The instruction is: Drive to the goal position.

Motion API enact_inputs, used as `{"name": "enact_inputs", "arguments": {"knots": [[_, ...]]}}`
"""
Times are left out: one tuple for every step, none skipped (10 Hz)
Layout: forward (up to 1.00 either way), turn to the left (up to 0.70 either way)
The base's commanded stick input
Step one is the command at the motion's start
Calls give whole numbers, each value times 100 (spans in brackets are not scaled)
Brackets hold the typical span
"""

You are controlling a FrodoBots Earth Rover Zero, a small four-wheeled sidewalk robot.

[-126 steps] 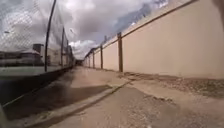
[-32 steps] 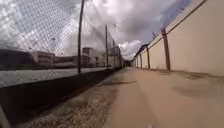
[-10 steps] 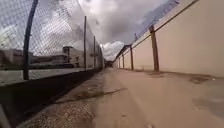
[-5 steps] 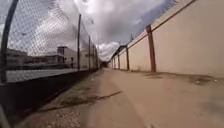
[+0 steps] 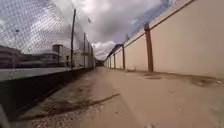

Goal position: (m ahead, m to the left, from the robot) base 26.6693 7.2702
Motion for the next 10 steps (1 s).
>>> {"name": "enact_inputs", "arguments": {"knots": [[60, -2], [60, 0], [60, 0], [60, 0], [60, 0], [60, 0], [60, 0], [60, 0], [60, 1], [60, 1]]}}
